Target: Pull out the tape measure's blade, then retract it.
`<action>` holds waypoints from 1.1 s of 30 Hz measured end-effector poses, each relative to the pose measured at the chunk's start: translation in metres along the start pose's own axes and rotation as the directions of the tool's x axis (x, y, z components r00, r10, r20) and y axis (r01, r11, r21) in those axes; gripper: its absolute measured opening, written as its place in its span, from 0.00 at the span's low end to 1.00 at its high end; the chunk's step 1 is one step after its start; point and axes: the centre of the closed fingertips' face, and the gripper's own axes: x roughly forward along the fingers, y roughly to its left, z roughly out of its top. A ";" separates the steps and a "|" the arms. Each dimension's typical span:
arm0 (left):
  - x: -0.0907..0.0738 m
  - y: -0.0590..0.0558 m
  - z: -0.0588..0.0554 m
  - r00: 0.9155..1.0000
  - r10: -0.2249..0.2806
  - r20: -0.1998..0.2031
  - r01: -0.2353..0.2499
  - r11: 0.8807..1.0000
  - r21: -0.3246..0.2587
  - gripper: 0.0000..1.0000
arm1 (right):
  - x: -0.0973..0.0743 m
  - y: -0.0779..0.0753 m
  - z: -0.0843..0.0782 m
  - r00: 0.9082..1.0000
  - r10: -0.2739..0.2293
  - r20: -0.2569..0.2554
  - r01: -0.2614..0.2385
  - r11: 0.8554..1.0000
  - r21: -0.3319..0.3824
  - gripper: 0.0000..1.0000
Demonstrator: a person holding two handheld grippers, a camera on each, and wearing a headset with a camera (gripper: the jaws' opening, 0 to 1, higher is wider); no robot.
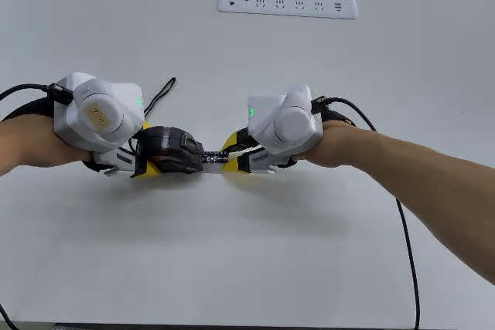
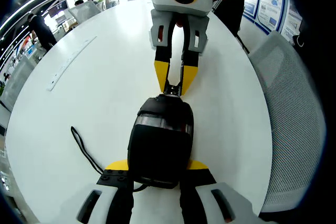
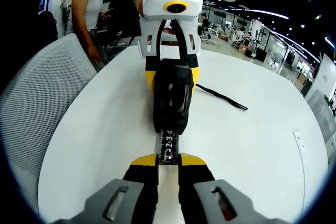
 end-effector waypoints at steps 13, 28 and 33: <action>0.000 0.001 -0.001 1.000 -0.002 -0.002 0.002 1.000 0.000 0.31 | -0.010 0.001 -0.008 1.000 0.007 -0.006 -0.007 1.000 -0.004 0.12; -0.001 0.000 -0.001 1.000 -0.001 -0.003 0.001 1.000 -0.001 0.31 | -0.027 0.003 -0.021 1.000 0.010 -0.015 -0.010 1.000 -0.003 0.12; 0.000 0.000 -0.001 1.000 -0.001 -0.003 0.001 1.000 -0.002 0.31 | -0.033 0.004 -0.026 1.000 0.011 -0.020 -0.011 1.000 -0.005 0.12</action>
